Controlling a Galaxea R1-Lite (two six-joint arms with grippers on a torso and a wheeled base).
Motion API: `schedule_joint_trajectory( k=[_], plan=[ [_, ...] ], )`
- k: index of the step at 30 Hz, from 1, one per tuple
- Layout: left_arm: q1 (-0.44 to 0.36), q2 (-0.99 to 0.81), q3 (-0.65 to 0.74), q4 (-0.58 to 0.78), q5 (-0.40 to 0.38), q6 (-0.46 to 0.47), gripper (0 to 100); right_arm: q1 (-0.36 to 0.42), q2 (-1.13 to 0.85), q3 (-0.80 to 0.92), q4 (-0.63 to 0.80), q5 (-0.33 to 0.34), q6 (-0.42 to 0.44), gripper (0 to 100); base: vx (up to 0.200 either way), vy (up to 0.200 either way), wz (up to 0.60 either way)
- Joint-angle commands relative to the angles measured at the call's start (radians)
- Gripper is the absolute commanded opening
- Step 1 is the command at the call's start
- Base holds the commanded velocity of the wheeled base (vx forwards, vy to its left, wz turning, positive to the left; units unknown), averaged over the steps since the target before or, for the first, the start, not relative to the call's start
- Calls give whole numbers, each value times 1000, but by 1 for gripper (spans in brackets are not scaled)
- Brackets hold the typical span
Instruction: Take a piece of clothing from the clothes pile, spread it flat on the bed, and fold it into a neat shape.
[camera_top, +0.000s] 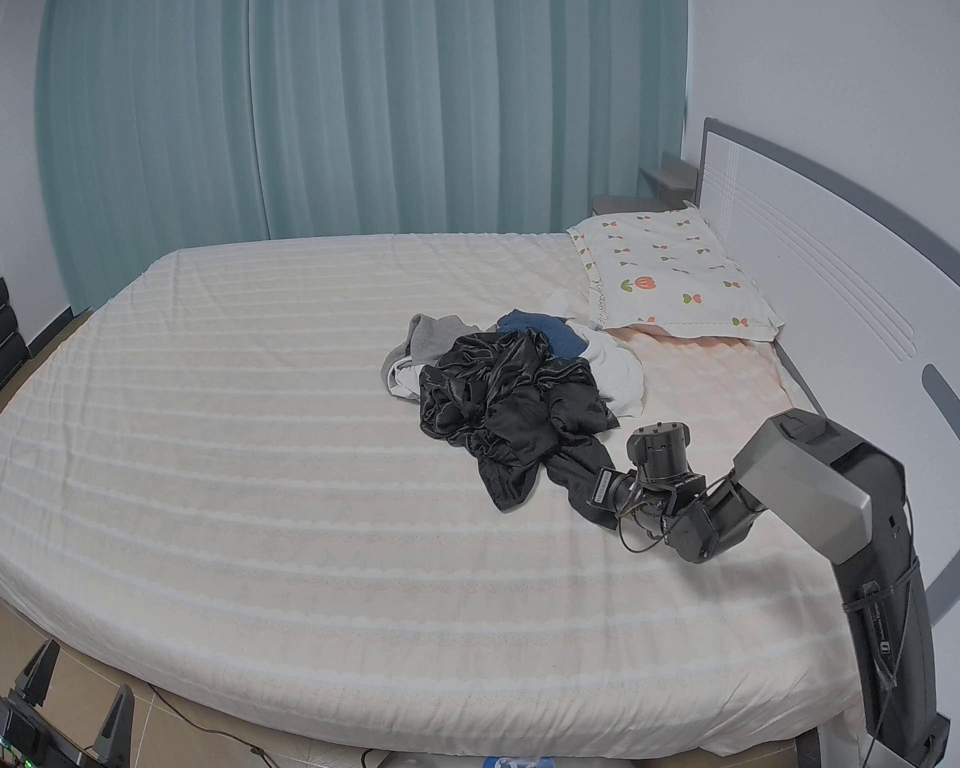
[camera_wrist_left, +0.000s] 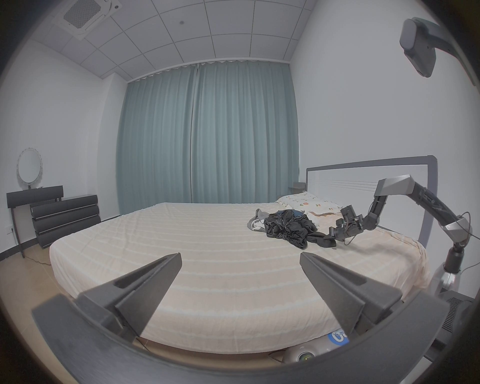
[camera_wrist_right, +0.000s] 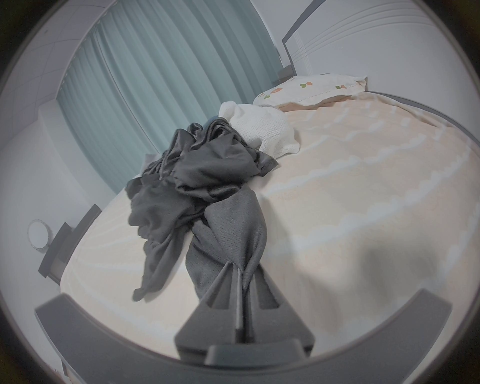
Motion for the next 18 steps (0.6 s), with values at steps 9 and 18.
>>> schedule_joint_trajectory(
  k=[9, 18],
  plan=[
    [0, -7, 16, -5, -3, 9, 100, 107, -657, 938, -533, 153, 78, 0, 0, 0, 0],
    [-3, 93, -173, -45, -5, -15, 100, 172, -857, 1076, -532, 156, 92, 0, 0, 0, 0]
  ],
)
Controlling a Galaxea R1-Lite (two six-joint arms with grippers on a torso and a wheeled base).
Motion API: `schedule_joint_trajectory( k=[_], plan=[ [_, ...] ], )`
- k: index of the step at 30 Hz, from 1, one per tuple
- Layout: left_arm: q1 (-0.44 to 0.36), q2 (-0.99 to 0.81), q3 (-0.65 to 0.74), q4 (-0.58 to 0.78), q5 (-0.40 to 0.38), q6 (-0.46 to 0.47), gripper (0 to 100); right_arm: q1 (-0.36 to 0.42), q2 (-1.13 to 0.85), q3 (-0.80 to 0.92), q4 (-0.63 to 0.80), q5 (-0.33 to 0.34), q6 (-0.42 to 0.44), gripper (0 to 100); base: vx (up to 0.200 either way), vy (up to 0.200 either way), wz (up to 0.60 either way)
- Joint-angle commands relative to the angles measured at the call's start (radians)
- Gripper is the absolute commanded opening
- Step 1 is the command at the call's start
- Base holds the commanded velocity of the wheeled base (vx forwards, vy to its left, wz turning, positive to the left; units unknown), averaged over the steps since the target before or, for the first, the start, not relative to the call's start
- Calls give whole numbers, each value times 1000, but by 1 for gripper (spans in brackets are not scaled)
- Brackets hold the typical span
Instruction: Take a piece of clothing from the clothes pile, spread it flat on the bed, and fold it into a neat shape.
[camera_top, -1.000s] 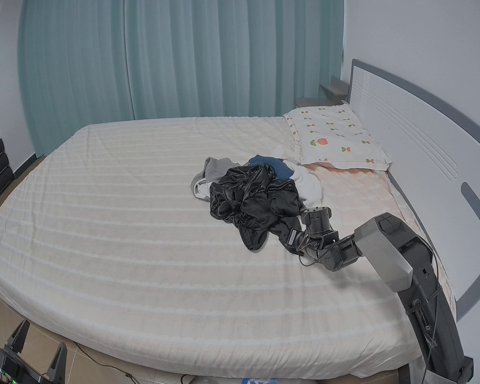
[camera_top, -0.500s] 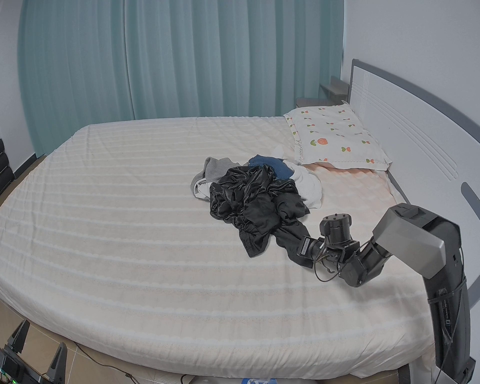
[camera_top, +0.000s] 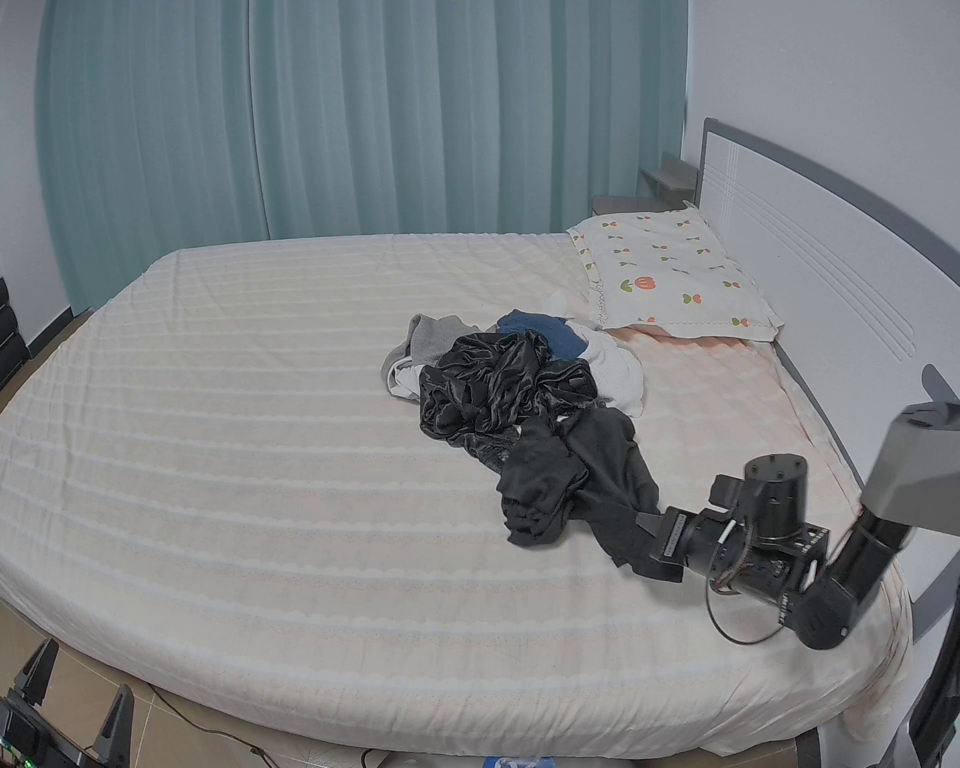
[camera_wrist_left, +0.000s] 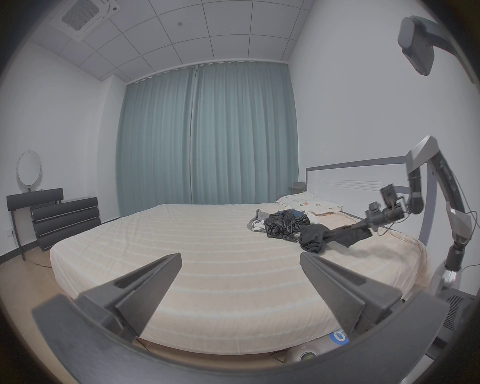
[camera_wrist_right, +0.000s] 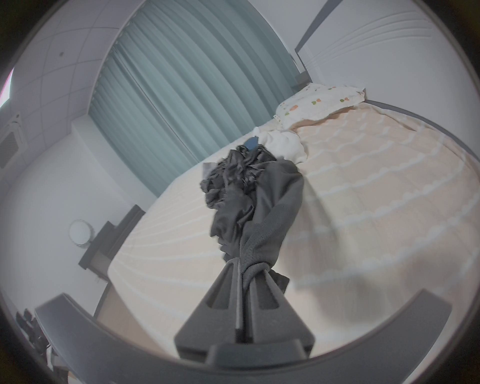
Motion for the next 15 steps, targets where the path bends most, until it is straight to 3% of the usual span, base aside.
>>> schedule_joint_trajectory(
  k=[1, 3, 8, 11, 15],
  plan=[
    [-6, 153, -234, -47, -5, -54, 100, 80, -302, 186, -70, 29, 28, 0, 0, 0, 0],
    [-5, 320, -323, -61, -24, -102, 100, 84, -315, 175, -70, 41, 28, 0, 0, 0, 0],
    [-44, 555, -318, -85, -146, -22, 100, 100, -307, 144, -72, 84, 30, 0, 0, 0, 0],
    [-77, 622, -311, -85, -165, -7, 100, 103, -295, 108, -79, 90, 28, 0, 0, 0, 0],
    [-275, 841, -320, -116, -176, -16, 100, 120, -330, -37, -56, 90, 28, 0, 0, 0, 0]
  ],
)
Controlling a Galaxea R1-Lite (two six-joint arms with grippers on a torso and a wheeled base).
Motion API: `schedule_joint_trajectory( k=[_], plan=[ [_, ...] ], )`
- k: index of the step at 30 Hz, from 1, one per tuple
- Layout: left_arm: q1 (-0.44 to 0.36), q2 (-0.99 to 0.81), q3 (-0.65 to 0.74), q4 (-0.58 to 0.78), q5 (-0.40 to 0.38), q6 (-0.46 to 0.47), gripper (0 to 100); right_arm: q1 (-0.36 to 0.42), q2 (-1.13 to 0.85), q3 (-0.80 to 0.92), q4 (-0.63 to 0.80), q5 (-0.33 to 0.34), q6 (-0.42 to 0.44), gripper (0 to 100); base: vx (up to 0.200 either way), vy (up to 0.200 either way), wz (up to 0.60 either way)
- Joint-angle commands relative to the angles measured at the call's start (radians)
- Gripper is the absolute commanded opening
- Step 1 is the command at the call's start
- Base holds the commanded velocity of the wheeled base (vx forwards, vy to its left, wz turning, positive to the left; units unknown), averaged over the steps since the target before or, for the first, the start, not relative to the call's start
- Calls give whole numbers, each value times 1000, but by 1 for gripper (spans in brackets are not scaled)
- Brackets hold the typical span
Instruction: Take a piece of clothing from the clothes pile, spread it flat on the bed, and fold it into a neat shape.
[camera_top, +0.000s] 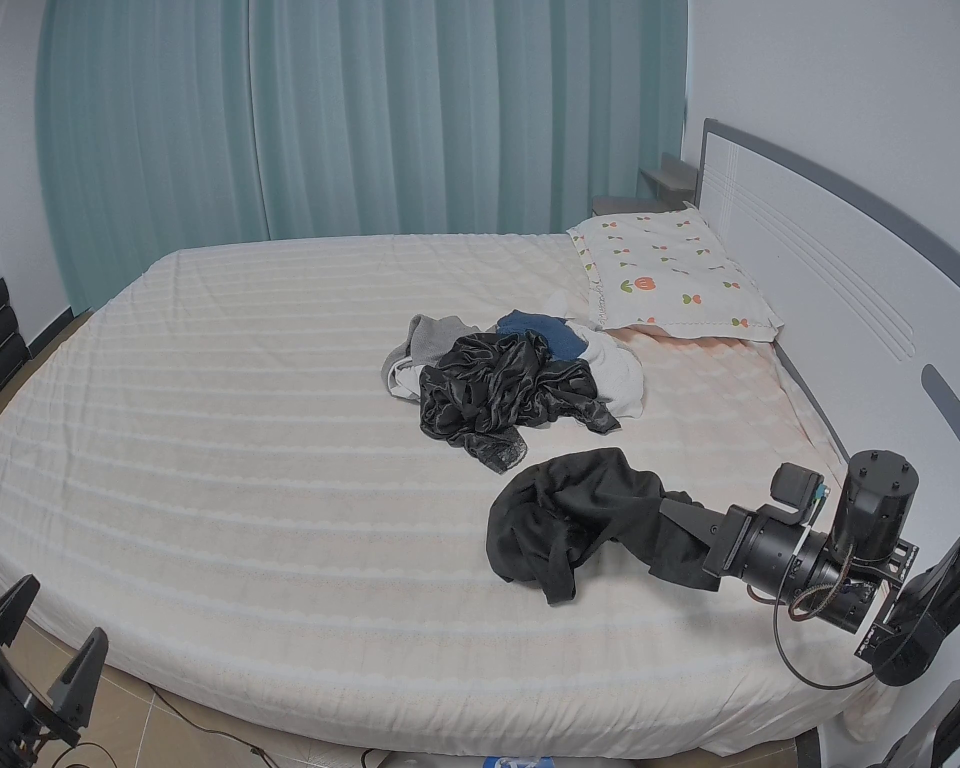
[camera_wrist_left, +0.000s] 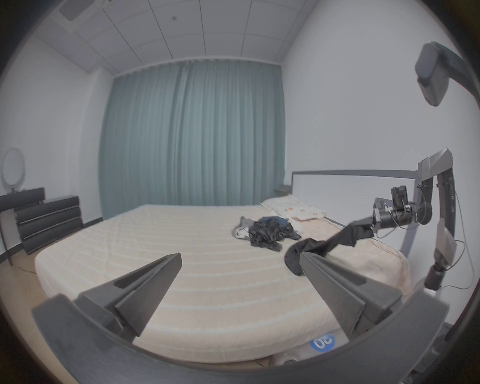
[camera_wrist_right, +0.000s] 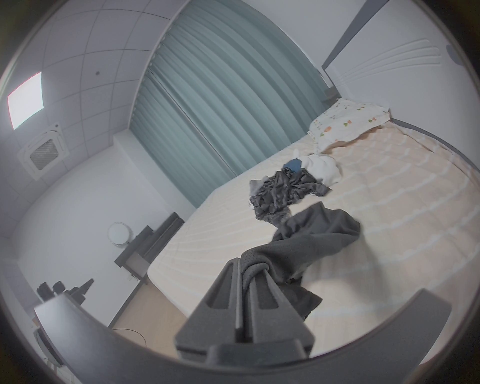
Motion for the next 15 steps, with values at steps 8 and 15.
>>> schedule_joint_trajectory(
  k=[8, 15],
  plan=[
    [-406, 822, -90, -353, -63, -152, 100, 96, -89, -292, 21, 28, 4, 0, 0, 0, 0],
    [-597, 1109, -148, -551, 69, -365, 100, 128, -89, -393, 56, 25, -10, 0, 0, 0, 0]
  ],
)
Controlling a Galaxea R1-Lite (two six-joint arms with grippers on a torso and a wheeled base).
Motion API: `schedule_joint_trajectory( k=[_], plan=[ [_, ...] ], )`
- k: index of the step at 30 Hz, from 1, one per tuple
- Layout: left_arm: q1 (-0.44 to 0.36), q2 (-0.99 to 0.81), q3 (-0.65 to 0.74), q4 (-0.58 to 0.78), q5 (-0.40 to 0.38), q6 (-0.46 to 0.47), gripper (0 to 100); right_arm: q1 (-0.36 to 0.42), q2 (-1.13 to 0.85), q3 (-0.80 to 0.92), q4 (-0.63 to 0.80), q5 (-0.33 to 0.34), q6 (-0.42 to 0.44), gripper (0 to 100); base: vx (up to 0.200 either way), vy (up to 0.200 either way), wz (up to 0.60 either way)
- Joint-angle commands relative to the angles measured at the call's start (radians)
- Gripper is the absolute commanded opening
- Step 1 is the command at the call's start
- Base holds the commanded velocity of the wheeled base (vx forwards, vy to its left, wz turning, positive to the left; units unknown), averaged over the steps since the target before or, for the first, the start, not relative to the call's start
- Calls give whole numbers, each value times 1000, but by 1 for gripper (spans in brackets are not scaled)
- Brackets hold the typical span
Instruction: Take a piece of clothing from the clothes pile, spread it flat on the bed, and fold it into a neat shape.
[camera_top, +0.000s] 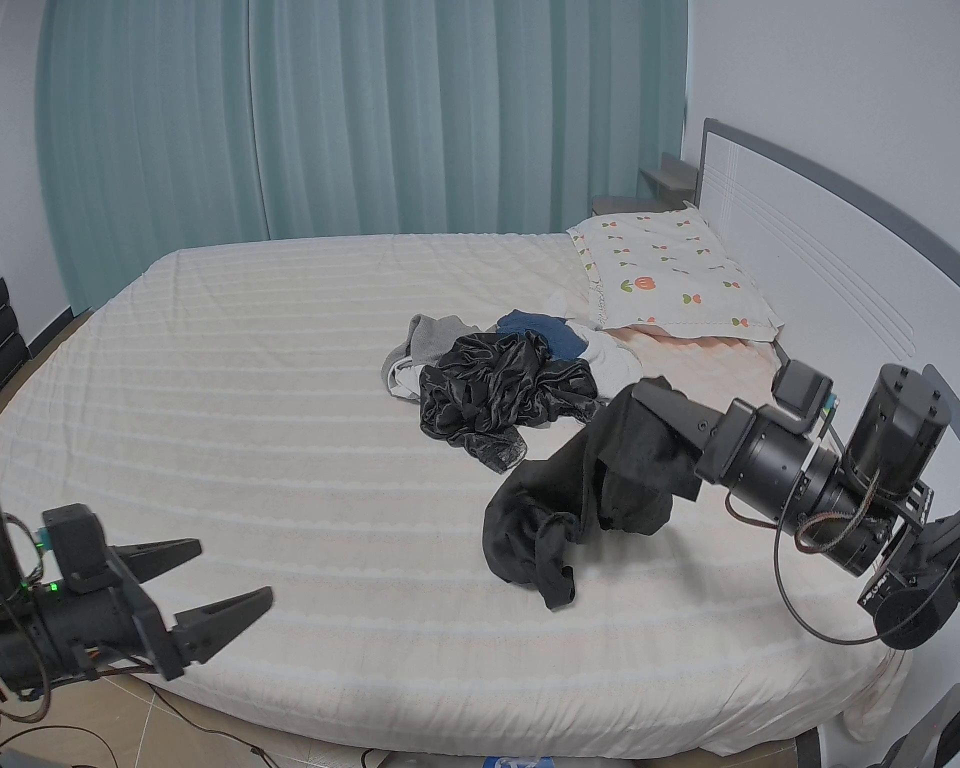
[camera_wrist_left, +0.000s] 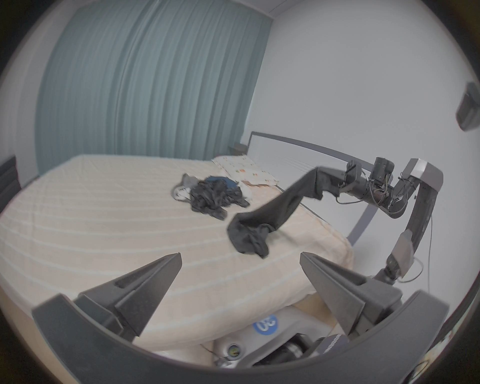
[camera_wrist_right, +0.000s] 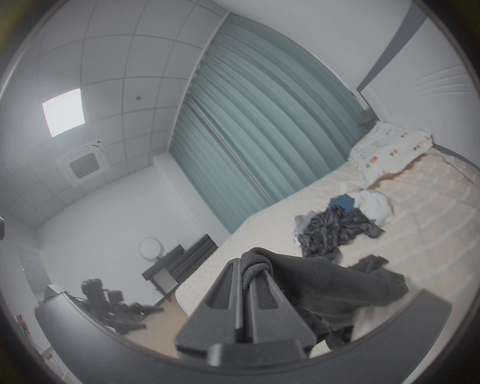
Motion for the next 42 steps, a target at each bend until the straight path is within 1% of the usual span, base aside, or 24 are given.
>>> schedule_joint_trajectory(
  k=[1, 5, 8, 10, 11, 12, 14, 17, 21, 29, 30, 36, 42],
  plan=[
    [-235, 429, -84, -197, 106, -183, 100, 66, -30, -134, 29, 5, -8, 0, 0, 0, 0],
    [-288, 598, -145, -301, 203, -226, 100, 96, -13, -73, 21, 3, -8, 0, 0, 0, 0],
    [-306, 681, -163, -373, 235, -223, 100, 96, -10, -74, 13, 5, -4, 0, 0, 0, 0],
    [-315, 771, -191, -456, 261, -221, 100, 96, -9, -67, 13, 6, 2, 0, 0, 0, 0],
    [-315, 782, -194, -465, 265, -221, 100, 96, -9, -67, 13, 6, 2, 0, 0, 0, 0],
    [-320, 840, -217, -516, 292, -224, 100, 97, -10, -63, 13, 6, 3, 0, 0, 0, 0],
    [-323, 903, -242, -559, 318, -226, 100, 99, -12, -63, 13, 6, 3, 0, 0, 0, 0],
    [-329, 942, -262, -572, 319, -227, 100, 97, -12, -68, 13, 5, 3, 0, 0, 0, 0],
    [-328, 995, -331, -577, 316, -232, 100, 96, -13, -63, 15, 6, 3, 0, 0, 0, 0],
    [-321, 1107, -470, -577, 318, -241, 100, 99, -24, -106, 17, 6, 3, 0, 0, 0, 0],
    [-318, 1138, -507, -577, 321, -261, 100, 100, -32, -116, 15, 6, 3, 0, 0, 0, 0],
    [-278, 1189, -576, -580, 302, -344, 100, 96, -75, -148, 23, 17, 5, 0, 0, 0, 0],
    [-254, 1245, -636, -583, 301, -365, 100, 88, -87, -172, 27, 37, 5, 0, 0, 0, 0]
  ],
)
